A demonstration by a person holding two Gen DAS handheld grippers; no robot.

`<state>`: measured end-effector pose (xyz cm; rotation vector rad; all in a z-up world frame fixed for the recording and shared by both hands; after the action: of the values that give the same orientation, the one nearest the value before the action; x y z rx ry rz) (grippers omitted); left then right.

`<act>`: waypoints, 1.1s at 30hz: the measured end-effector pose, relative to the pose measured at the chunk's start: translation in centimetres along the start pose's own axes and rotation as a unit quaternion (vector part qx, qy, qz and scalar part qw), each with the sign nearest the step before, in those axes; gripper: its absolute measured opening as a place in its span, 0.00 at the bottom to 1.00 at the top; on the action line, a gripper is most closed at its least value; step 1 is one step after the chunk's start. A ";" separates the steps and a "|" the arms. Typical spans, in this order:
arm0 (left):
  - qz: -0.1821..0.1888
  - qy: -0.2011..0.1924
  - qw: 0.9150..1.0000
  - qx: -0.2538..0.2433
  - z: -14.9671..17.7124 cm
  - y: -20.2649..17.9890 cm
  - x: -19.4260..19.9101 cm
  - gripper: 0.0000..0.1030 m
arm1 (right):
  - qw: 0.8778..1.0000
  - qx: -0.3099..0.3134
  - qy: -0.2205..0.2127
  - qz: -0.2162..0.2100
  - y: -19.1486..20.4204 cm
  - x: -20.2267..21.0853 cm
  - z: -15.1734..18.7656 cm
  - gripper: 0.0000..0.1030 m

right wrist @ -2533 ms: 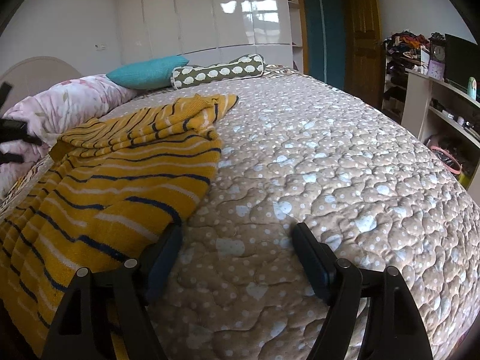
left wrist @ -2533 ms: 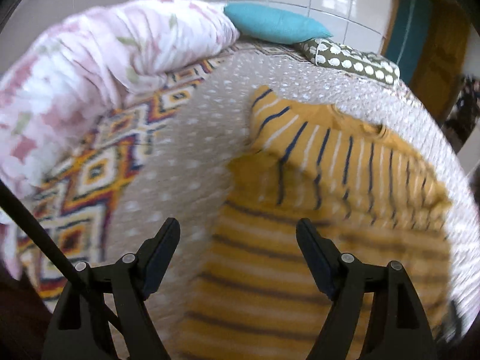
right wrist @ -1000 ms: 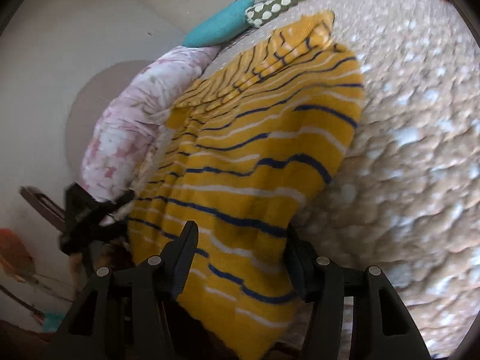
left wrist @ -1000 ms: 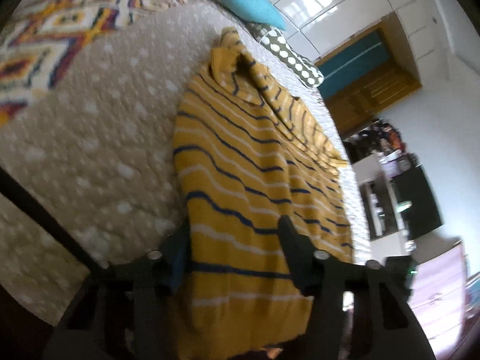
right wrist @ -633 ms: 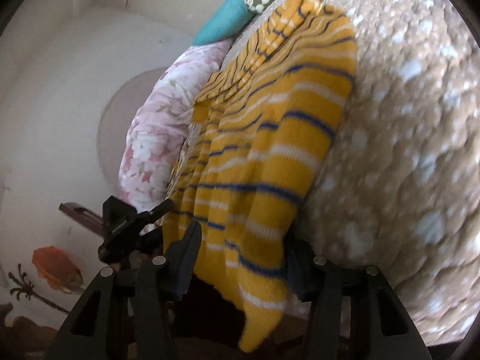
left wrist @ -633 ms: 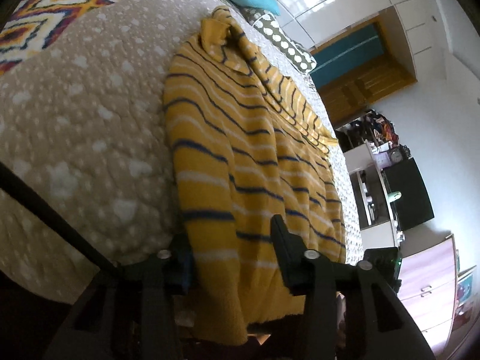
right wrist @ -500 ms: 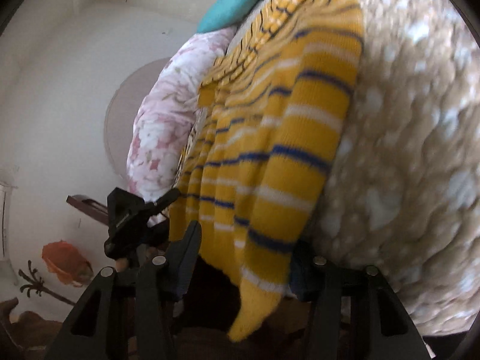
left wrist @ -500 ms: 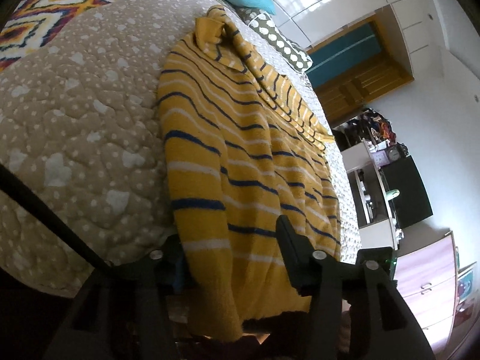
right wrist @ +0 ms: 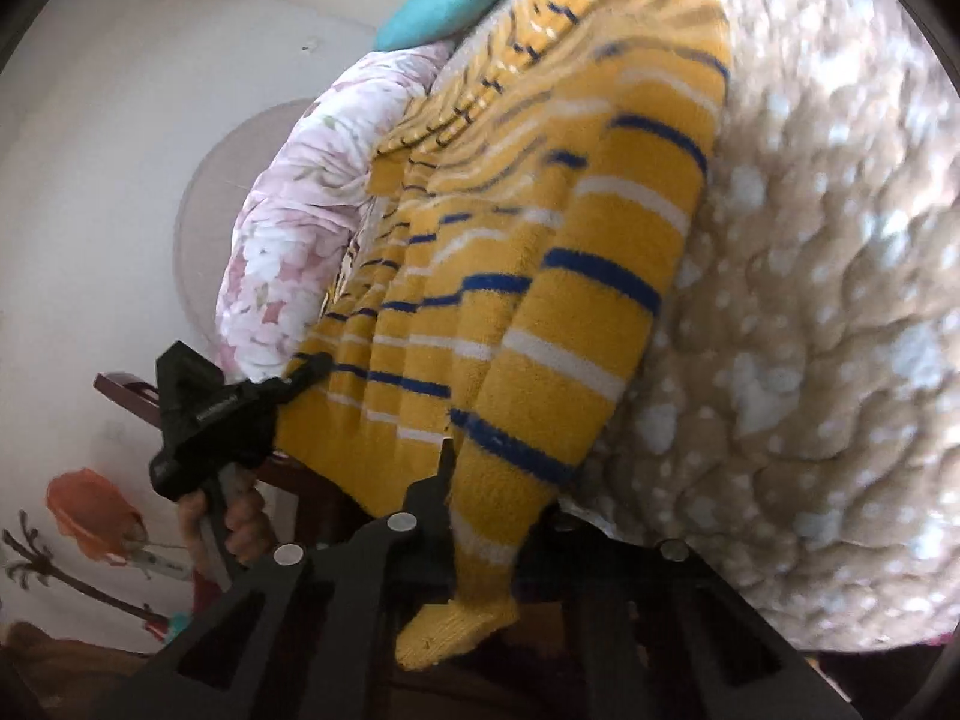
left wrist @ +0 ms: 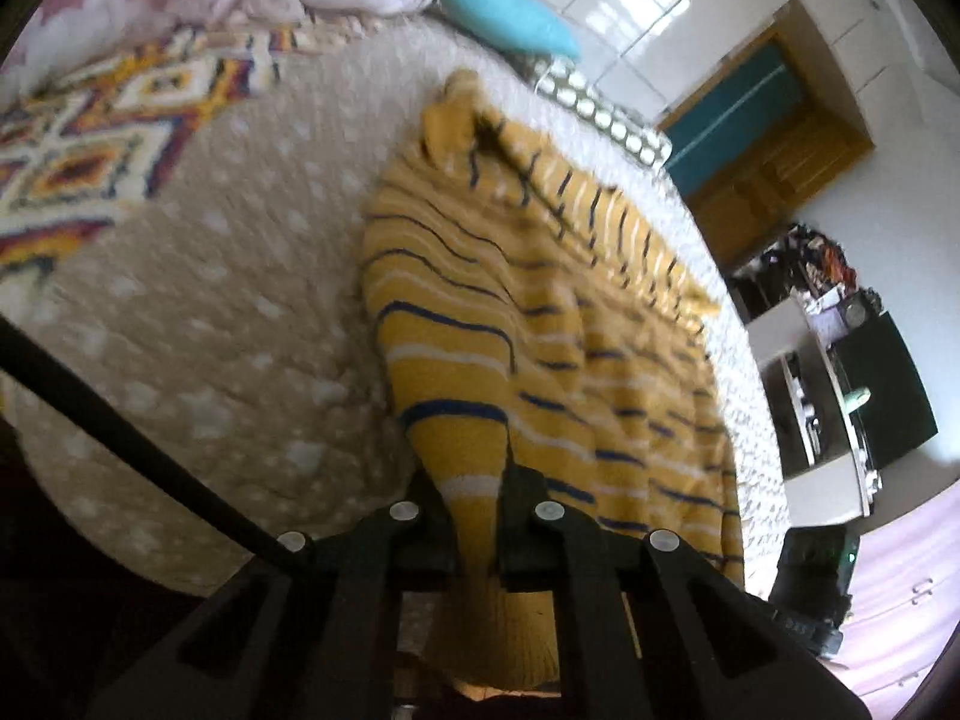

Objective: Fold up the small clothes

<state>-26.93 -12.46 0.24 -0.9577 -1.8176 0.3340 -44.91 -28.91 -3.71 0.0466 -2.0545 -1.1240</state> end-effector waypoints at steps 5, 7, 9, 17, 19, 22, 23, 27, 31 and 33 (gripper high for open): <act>0.011 -0.021 0.999 -0.040 0.1 -2.9 3.3 0.07 | 0.999 0.035 -0.014 -0.016 1.9 3.3 0.3 0.08; 0.017 -0.020 0.998 -0.051 0.7 -3.9 3.9 0.07 | 0.998 0.050 -0.012 -0.021 2.5 4.8 1.0 0.08; 0.016 -0.015 0.998 -0.059 1.5 -4.4 4.1 0.07 | 0.998 0.058 -0.007 -0.022 2.7 5.9 1.7 0.08; -0.018 -0.010 0.998 -0.058 0.7 -2.4 2.6 0.07 | 0.998 0.061 0.001 -0.010 2.5 5.8 1.4 0.08; -0.023 -0.027 0.997 -0.063 -1.5 -2.6 2.4 0.07 | 0.997 0.076 -0.006 -0.009 3.7 5.5 -0.2 0.09; -0.026 -0.050 0.996 -0.066 -5.7 -3.3 1.4 0.07 | 0.994 0.099 -0.033 -0.004 5.8 5.2 -4.1 0.09; -0.024 -0.056 0.996 -0.064 -7.5 -3.8 0.9 0.07 | 0.993 0.107 -0.044 0.002 6.3 5.2 -5.5 0.09; -0.028 -0.069 0.996 -0.055 -14.0 -5.4 -1.9 0.07 | 0.988 0.118 -0.095 0.032 8.0 4.7 -13.0 0.09; -0.050 -0.062 0.995 -0.053 -19.8 -6.4 -6.3 0.07 | 0.982 0.122 -0.123 0.076 8.2 3.4 -19.4 0.09; -0.066 -0.049 0.996 -0.046 -21.5 -6.0 -8.7 0.07 | 0.981 0.116 -0.126 0.095 7.5 2.5 -21.6 0.09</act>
<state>-9.44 -26.97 7.92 -0.8920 -1.9894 0.2195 -30.38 -40.44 9.92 -0.1827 -2.3503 -0.8028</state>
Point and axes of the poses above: each gripper's, at about its wrist camera, not at the fingertips, and x roughly against the way its jaws point, y to its left, z to its underside, the point moved 8 cm from there along -x, roughly the way its jaws point, and after that the axes turned 5 degrees about z, right-handed, at the moved point
